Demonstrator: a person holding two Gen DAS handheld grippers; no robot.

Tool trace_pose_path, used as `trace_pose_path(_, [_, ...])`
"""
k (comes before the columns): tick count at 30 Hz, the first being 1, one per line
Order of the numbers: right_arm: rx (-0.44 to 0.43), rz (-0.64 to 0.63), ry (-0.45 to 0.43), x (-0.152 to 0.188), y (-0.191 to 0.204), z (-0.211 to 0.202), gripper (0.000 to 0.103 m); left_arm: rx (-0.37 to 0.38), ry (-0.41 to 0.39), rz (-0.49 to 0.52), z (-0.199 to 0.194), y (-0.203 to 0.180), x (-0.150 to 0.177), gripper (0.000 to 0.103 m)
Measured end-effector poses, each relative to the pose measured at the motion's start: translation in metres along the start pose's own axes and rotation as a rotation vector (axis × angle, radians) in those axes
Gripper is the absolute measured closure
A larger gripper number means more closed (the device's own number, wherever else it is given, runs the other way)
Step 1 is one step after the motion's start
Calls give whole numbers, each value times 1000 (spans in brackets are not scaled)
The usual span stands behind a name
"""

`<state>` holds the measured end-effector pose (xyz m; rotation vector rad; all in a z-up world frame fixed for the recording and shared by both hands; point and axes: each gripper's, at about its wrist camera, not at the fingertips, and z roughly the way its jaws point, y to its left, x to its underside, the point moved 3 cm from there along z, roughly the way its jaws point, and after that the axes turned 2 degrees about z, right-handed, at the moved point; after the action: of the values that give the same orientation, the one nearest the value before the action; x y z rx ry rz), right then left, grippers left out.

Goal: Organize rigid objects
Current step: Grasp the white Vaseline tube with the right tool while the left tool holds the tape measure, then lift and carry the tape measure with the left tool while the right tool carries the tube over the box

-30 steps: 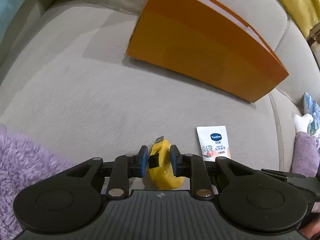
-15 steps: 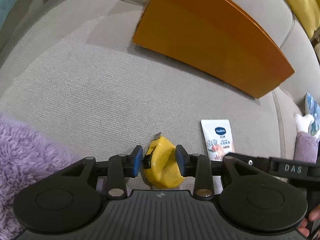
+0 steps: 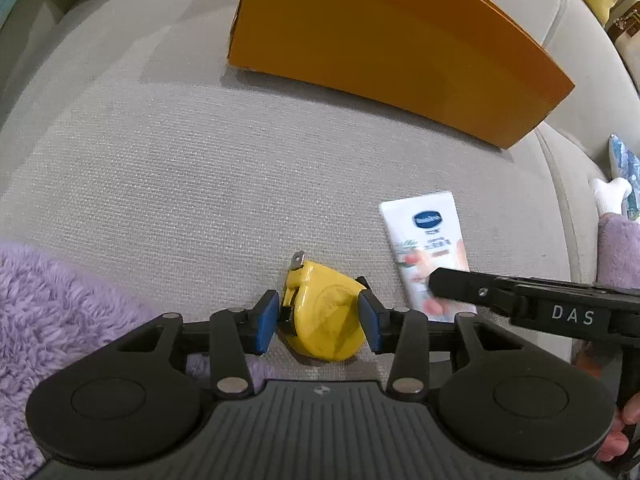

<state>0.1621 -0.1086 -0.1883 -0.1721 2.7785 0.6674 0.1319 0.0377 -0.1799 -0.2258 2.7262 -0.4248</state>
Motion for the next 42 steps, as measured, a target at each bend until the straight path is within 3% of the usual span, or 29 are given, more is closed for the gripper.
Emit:
trace_pose_path(6, [-21, -67, 15, 7, 10, -13, 78, 15, -78, 4, -19, -3, 5, 78])
trace_pose_path(9, [-30, -93, 35, 10, 14, -14, 78, 54, -84, 4, -26, -5, 8, 81])
trace_pose_path(15, [-26, -76, 44, 11, 9, -9, 77, 132, -50, -27, -22, -10, 11, 81])
trace_pose_path(20, [-36, -64, 50, 13, 10, -4, 77, 84, -74, 17, -17, -19, 11, 81])
trace_pose_path(29, [-30, -47, 54, 13, 9, 2, 76, 79, -86, 19, -17, -21, 9, 82])
trace_pose_path(36, [-21, -74, -30, 3, 18, -26, 80, 132, -202, -11, -47, -18, 1, 82])
trace_pose_path(42, [-30, -128, -150, -34, 36, -68, 81, 188, -324, -27, -91, -15, -32, 82])
